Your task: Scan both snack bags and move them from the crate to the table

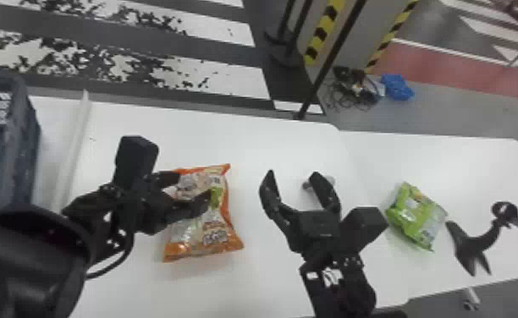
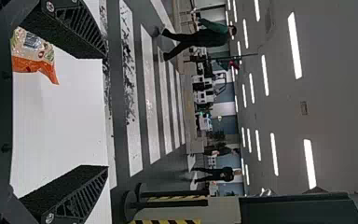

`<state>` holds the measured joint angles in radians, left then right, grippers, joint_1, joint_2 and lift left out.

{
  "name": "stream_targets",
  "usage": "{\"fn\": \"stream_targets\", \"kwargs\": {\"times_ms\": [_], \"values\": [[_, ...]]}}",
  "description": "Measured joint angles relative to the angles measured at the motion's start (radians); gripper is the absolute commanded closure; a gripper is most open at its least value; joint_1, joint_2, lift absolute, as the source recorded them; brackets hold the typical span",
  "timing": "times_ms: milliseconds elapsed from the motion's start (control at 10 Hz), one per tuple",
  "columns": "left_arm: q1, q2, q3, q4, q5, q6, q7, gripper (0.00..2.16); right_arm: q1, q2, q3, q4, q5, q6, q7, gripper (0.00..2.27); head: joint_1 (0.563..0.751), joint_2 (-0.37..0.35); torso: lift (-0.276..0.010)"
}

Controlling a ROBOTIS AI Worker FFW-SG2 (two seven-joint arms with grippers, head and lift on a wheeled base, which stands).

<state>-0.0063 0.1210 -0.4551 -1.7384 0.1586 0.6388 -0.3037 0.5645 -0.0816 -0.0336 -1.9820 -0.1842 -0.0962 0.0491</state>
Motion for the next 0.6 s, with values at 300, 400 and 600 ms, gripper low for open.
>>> {"fn": "stream_targets", "kwargs": {"times_ms": [300,400,600], "values": [[0.108,0.023,0.124,-0.169,-0.031,-0.069,0.006,0.05,-0.002,-0.001,0.008,-0.001,0.000,-0.001,0.002,0.14,0.695,-0.291,-0.088],[0.155,0.039,0.191,-0.238,-0.039,-0.104,0.003,0.07,-0.006,-0.001,0.011,-0.001,0.000,0.001,0.003,0.24,0.695,-0.244,-0.088],[0.244,0.073,0.348,-0.327,-0.009,-0.219,-0.013,0.08,-0.012,-0.002,0.018,0.002,0.011,0.003,0.023,0.68,0.695,-0.158,-0.088]]}}
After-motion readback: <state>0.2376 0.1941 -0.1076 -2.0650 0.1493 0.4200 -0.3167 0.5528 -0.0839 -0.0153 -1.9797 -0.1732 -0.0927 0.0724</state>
